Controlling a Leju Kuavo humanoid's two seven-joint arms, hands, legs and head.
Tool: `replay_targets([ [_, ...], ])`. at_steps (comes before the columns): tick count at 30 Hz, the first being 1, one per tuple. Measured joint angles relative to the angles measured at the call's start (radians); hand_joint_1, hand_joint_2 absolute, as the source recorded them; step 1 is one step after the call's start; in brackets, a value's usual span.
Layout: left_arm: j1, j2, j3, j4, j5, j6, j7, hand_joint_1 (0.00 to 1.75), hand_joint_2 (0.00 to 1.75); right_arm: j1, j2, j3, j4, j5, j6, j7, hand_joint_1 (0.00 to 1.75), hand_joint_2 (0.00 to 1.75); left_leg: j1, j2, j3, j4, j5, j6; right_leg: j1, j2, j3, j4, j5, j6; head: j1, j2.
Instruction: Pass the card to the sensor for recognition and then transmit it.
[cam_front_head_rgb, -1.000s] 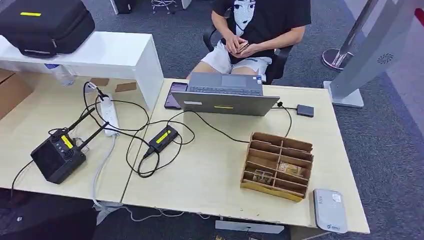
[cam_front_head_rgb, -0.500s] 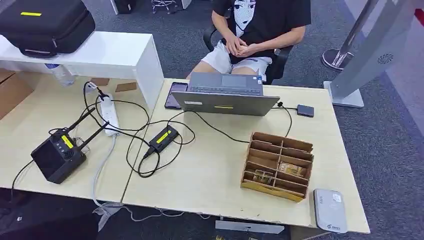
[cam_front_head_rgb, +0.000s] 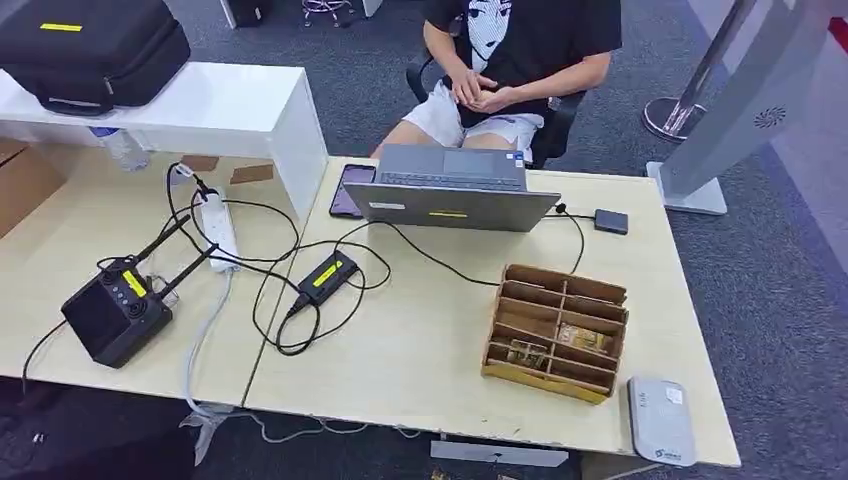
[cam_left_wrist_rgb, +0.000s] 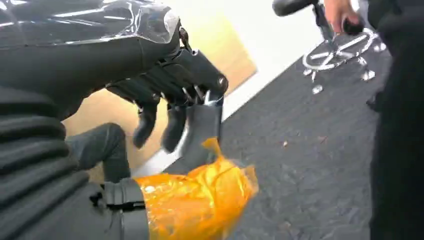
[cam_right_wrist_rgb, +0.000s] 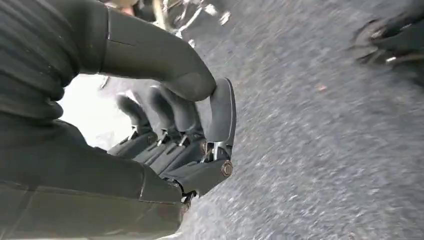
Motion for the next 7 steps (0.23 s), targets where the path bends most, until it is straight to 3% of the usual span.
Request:
replay_targets([
  [1,0.0,0.0,0.0,0.001,0.0,0.0,-0.011,1.59,1.75,0.0,-0.002,0.008,0.0,0.0,0.0,0.001,1.75,1.75,0.0,0.001,0.0,0.0,-0.001,0.001,0.0,0.0,0.0,0.0,0.0,0.0,-0.001,0.0],
  [3,-0.001,0.0,0.0,0.002,0.004,0.0,-0.046,0.99,1.75,0.002,-0.002,0.017,0.0,-0.005,-0.001,0.0,1.75,1.75,0.0,0.002,0.001,0.0,-0.001,0.001,0.0,0.002,0.0,0.0,0.0,0.0,-0.001,0.0],
  [4,-0.001,0.002,0.0,0.002,0.008,0.0,-0.067,0.31,1.75,0.004,-0.002,0.019,0.0,-0.007,-0.002,-0.004,1.75,1.75,0.0,0.002,0.001,0.0,-0.001,0.001,0.0,0.002,0.0,0.0,0.0,0.0,0.0,0.0],
  [5,-0.002,0.002,0.0,0.002,0.009,0.0,-0.084,0.0,1.75,0.005,-0.002,0.021,0.0,-0.01,-0.008,-0.008,0.09,1.75,0.0,0.002,0.001,0.0,-0.001,0.001,0.0,0.001,0.0,0.0,0.0,0.0,-0.001,0.0],
  [7,-0.003,0.003,0.0,0.002,0.004,0.0,-0.095,0.0,1.75,0.005,0.003,0.024,0.0,-0.023,-0.029,-0.019,0.0,1.75,0.0,0.002,0.001,0.0,-0.001,0.001,0.0,0.001,0.0,0.0,0.0,0.0,-0.001,0.0],
])
